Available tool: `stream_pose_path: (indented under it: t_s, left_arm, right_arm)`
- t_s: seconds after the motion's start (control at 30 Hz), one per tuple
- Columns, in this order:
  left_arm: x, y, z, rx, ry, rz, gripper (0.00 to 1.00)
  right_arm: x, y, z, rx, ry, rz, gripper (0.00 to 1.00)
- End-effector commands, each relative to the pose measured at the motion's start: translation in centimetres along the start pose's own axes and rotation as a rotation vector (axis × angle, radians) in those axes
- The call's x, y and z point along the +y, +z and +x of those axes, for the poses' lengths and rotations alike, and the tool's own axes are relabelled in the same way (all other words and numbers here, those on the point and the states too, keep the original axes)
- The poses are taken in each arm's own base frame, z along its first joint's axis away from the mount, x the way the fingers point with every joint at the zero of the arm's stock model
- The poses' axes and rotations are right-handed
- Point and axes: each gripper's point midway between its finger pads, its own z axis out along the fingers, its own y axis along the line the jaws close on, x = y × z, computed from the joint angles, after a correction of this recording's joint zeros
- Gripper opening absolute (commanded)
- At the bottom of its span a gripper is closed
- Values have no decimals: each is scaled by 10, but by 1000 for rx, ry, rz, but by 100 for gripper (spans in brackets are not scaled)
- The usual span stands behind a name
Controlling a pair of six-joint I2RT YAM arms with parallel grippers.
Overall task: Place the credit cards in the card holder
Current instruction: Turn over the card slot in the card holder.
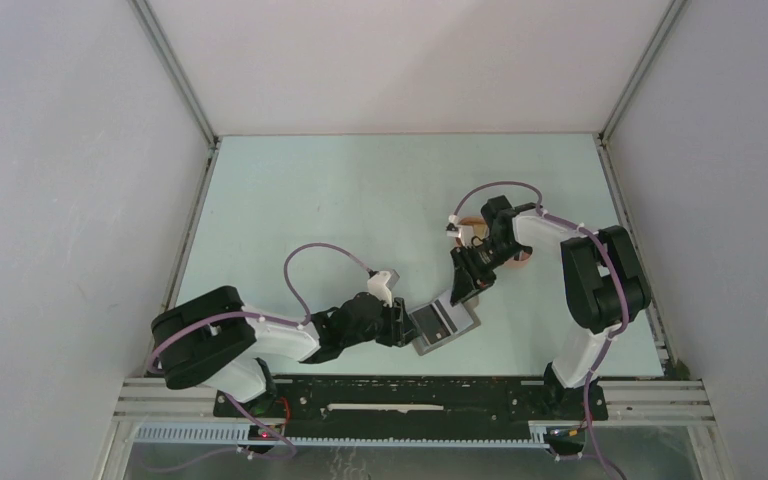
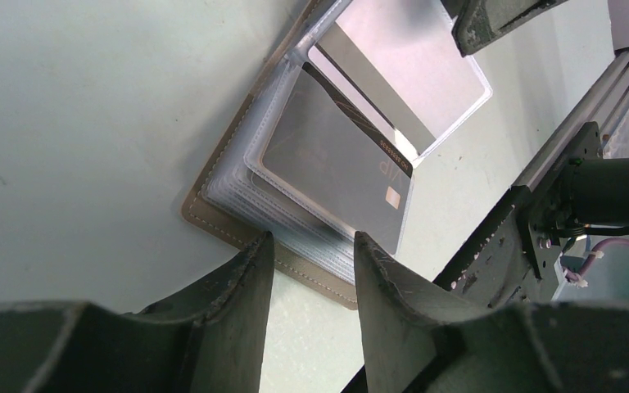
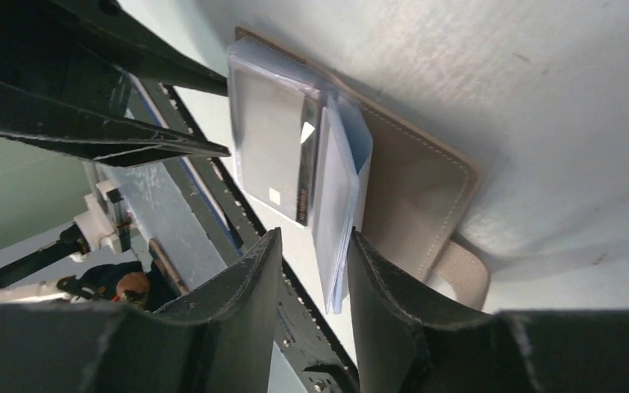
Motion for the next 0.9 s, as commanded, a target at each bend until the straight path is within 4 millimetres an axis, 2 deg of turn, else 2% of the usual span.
stream_pose_path:
  t_s: [0.0,0.47,0.73,0.87]
  left_arm:
    - [-12,-1,-11,-23,-12,16,47]
    - [-17,-6,-15,-39,-19,35,47]
    - [-15,-21,-30,-94,-39,15,47]
    - [-27,-29,-43,-125,-29,51,47]
  right_arm:
    - [21,-5,-7,-15,-27,-104,43]
    - [37,-6,-4,-3,-35,-201,41]
    - [36,-2,-3,11,-25,-199,37]
    - [40,-2,-2,15,-27,-221,35]
